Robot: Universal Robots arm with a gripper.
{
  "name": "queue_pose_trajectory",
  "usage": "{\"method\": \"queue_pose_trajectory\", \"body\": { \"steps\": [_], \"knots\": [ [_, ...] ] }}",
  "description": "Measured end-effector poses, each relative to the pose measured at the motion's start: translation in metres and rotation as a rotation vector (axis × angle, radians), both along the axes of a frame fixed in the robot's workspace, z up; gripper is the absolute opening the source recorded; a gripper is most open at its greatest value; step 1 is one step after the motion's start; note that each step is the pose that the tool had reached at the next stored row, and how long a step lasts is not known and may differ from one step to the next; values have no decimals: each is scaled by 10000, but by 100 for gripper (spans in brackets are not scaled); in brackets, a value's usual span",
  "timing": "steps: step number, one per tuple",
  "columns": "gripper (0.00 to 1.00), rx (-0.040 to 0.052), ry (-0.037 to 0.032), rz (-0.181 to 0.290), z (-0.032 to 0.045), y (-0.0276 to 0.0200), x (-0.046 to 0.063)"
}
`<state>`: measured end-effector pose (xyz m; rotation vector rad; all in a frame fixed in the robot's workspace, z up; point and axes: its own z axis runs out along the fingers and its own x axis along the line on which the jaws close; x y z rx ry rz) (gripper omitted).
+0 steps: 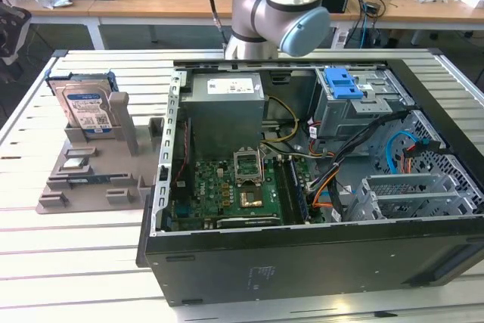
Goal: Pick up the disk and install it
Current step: 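Reach for the disk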
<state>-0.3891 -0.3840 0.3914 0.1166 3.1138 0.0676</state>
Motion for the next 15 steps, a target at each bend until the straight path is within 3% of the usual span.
{"method": "queue_pose_trajectory", "body": {
  "steps": [5,9,15],
  "knots": [
    [11,-19,0,1,-3,119,3],
    [11,-81,-1,-1,-6,248,3],
    [11,-109,-2,0,-8,369,6]
  ]
}}
